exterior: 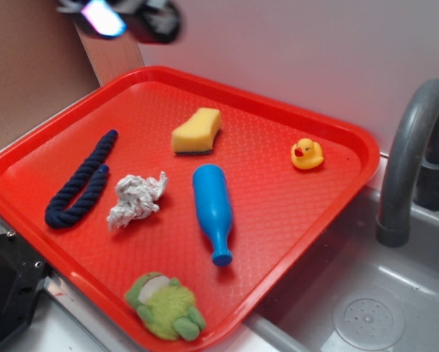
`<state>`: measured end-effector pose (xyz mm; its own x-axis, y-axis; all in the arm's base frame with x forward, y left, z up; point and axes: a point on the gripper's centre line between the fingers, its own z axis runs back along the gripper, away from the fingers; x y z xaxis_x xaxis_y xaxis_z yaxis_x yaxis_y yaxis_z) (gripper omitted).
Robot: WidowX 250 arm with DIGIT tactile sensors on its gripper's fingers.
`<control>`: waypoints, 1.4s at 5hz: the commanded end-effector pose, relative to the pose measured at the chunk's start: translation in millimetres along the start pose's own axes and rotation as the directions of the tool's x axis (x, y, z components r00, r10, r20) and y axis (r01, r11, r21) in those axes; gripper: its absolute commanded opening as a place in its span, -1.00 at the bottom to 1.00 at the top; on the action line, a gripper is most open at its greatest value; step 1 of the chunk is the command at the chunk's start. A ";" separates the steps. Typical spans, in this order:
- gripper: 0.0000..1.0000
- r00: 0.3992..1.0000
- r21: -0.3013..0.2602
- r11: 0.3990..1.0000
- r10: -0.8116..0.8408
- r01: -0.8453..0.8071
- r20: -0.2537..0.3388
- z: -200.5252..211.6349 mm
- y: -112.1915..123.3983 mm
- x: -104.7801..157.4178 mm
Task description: Grab the yellow duck.
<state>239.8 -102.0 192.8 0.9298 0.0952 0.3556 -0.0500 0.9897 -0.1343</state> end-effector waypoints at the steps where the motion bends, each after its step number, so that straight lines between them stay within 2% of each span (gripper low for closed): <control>1: 1.00 0.997 0.020 0.999 -0.037 0.036 0.064 -53.3 -13.3 30.1; 2: 1.00 0.999 0.043 0.999 -0.026 0.024 0.047 -81.5 -6.2 30.0; 3: 1.00 0.998 0.082 0.996 -0.020 0.015 0.067 -105.6 -2.5 33.8; 4: 1.00 0.995 0.097 0.995 0.000 -0.010 0.102 -120.9 2.2 41.8; 6: 1.00 0.994 0.066 0.997 0.033 -0.041 0.108 -148.2 -0.8 56.4; 7: 1.00 0.994 0.019 0.998 0.063 -0.065 0.088 -160.2 -3.9 55.9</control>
<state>336.8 -119.9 43.3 0.9155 0.1487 0.3737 -0.1152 0.9872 -0.1105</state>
